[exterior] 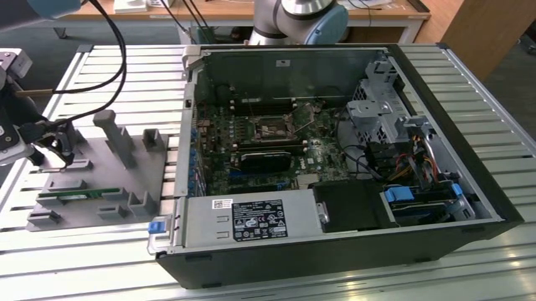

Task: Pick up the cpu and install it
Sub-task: 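Pick up the cpu and move it towards the insertion slot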

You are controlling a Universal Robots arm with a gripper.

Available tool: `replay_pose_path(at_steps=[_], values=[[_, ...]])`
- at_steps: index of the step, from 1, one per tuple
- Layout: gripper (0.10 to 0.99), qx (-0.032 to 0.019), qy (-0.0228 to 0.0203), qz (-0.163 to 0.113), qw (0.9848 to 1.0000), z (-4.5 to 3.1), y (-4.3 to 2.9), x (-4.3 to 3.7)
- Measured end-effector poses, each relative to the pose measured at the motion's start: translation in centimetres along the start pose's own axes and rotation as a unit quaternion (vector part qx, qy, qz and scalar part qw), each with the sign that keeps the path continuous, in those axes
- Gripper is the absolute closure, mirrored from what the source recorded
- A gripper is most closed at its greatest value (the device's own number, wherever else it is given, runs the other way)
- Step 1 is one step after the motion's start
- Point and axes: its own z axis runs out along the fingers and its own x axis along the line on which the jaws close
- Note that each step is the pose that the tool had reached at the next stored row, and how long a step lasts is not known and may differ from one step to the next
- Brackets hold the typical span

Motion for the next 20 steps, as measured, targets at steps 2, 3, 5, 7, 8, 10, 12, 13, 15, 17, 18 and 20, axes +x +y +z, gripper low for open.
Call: replay_pose_path(at_steps=[2,3,5,7,8,10,12,13,15,17,18,20], values=[[0.549,0.0,0.0,0.0,1.0,-0.11,0.01,0.0],[0.549,0.0,0.0,0.0,1.0,-0.14,0.01,0.0],[0.549,0.0,0.0,0.0,1.0,-0.26,0.02,0.0],[0.549,0.0,0.0,0.0,1.0,-0.36,0.04,0.0],[0.549,0.0,0.0,0.0,1.0,-0.4,0.04,0.0],[0.549,0.0,0.0,0.0,1.0,-0.45,0.05,0.0],[0.549,0.0,0.0,0.0,1.0,-0.52,0.05,0.0],[0.549,0.0,0.0,0.0,1.0,-0.56,0.06,0.01],[0.549,0.0,0.0,0.0,1.0,-0.62,0.06,0.01],[0.549,0.0001,0.0,0.0,1.0,-0.7,0.07,0.01],[0.549,0.0,0.0,0.0,1.0,-0.74,0.08,0.01],[0.549,0.0,0.0,0.0,1.0,-0.83,0.09,0.01]])
